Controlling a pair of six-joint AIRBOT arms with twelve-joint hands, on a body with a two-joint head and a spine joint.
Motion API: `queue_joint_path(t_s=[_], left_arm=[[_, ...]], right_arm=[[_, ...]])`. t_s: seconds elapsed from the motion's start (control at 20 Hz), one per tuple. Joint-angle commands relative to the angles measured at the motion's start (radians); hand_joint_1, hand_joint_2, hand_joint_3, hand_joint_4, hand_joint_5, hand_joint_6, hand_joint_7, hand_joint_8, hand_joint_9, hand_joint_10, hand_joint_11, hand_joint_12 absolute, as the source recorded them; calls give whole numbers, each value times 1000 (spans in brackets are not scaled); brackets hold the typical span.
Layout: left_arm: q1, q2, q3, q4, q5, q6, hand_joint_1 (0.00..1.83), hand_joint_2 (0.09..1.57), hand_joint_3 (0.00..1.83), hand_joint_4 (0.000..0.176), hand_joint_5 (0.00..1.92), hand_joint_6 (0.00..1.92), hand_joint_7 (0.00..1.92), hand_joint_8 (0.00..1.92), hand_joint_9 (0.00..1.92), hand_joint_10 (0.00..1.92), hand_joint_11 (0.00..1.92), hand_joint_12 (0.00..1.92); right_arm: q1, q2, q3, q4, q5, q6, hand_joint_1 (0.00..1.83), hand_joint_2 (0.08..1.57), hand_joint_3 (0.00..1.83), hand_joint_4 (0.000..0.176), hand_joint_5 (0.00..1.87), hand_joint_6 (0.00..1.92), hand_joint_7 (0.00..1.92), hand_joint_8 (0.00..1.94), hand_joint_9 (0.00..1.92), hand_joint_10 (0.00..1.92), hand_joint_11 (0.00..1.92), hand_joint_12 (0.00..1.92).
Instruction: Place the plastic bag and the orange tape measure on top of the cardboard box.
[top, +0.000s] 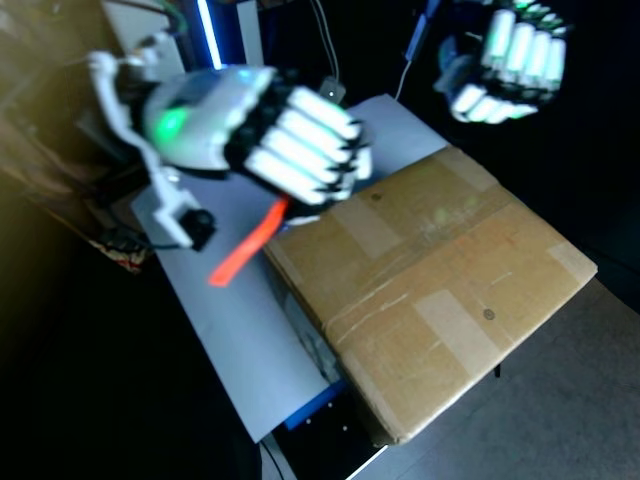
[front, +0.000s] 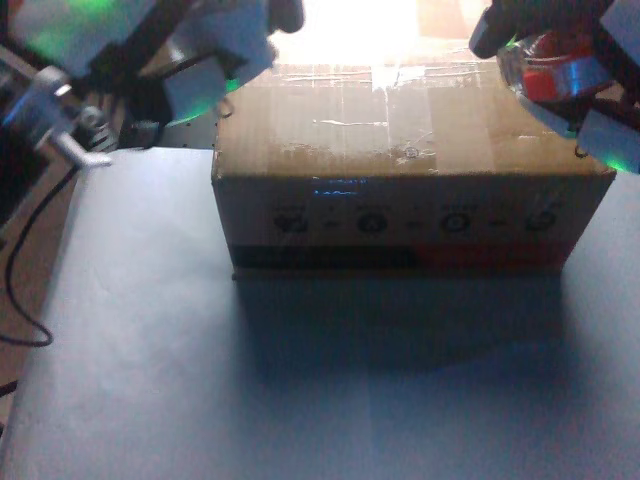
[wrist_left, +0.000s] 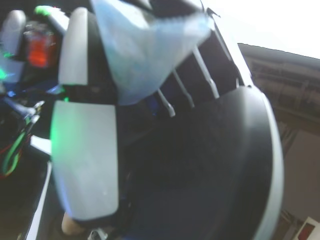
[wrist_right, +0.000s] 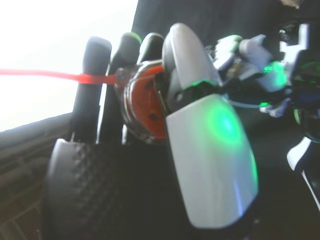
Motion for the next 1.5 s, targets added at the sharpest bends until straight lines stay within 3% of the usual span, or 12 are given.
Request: queue_joint_path(t_s=[0.0,0.1,0.25,0.3,0.35,0.55,0.7,1.05,1.25,1.3,1.35,1.45], left_arm=[[-35,-17,14,45,44,-1,1386,1103,0,0,921,902,1033,1038,935,1230,789,1669],[-65,-39,45,45,7,-1,1389,1084,0,0,975,915,1062,906,959,1174,757,1634],[-99,-82,102,45,-63,-2,1250,1160,12,0,935,864,859,1456,898,1657,928,1901],[-107,-94,116,45,-77,-2,1239,1182,11,0,888,915,830,1512,906,1683,962,1907],[-114,-103,128,45,-89,-2,1361,1171,0,0,868,897,825,1325,853,1520,814,1842],[-136,-159,190,45,-157,-3,1361,1178,0,0,802,1215,850,1226,791,1401,679,1592],[-143,-212,241,36,-208,-3,1354,1186,0,0,791,1263,864,1167,742,1444,543,1626],[-148,-262,309,5,-279,-3,1355,1188,0,0,781,1221,823,1227,775,1441,547,1572],[-153,-279,335,-3,-305,-3,1346,1219,2,0,682,1246,827,1328,698,1492,449,1595],[-153,-279,333,-3,-305,-3,1227,1234,2,0,640,1303,847,1360,643,1187,437,1618],[-153,-279,332,-3,-305,-3,1297,1202,0,0,565,722,804,1313,600,1076,374,1691],[-153,-279,332,-2,-306,-3,1066,1121,0,0,594,134,618,283,423,704,102,1578]], right_arm=[[45,-13,22,-22,-87,1,1348,1195,1,0,881,1159,765,1120,726,1608,720,1847],[88,-52,65,-27,-34,1,1350,1188,2,0,905,1145,729,1201,773,1536,742,1837],[125,-91,117,-28,14,1,1350,1188,2,0,905,1145,729,1201,773,1536,742,1837],[138,-102,132,-28,32,1,1379,1143,0,0,957,893,882,1146,885,1429,911,1802],[149,-114,147,-28,48,1,1387,1121,0,0,1007,726,945,1177,906,1360,954,1750],[174,-161,194,-31,91,1,1482,1178,0,0,927,1026,971,1036,976,1130,815,1545],[184,-184,221,-30,124,1,1378,1215,0,0,906,1152,930,1147,846,1287,638,1762],[184,-199,240,-19,146,1,1386,1190,0,0,923,1081,998,998,920,1252,813,1684],[184,-201,241,-19,146,1,1367,1204,0,0,811,1206,888,1176,853,1347,712,1769],[185,-202,240,-19,146,1,1186,1204,0,0,810,1228,829,1324,657,1460,577,1868],[185,-202,239,-19,145,1,1123,1201,0,0,799,1263,607,1406,557,1614,572,1910],[186,-202,238,-20,145,1,938,1085,0,0,419,1114,395,1316,350,1551,350,1921]])
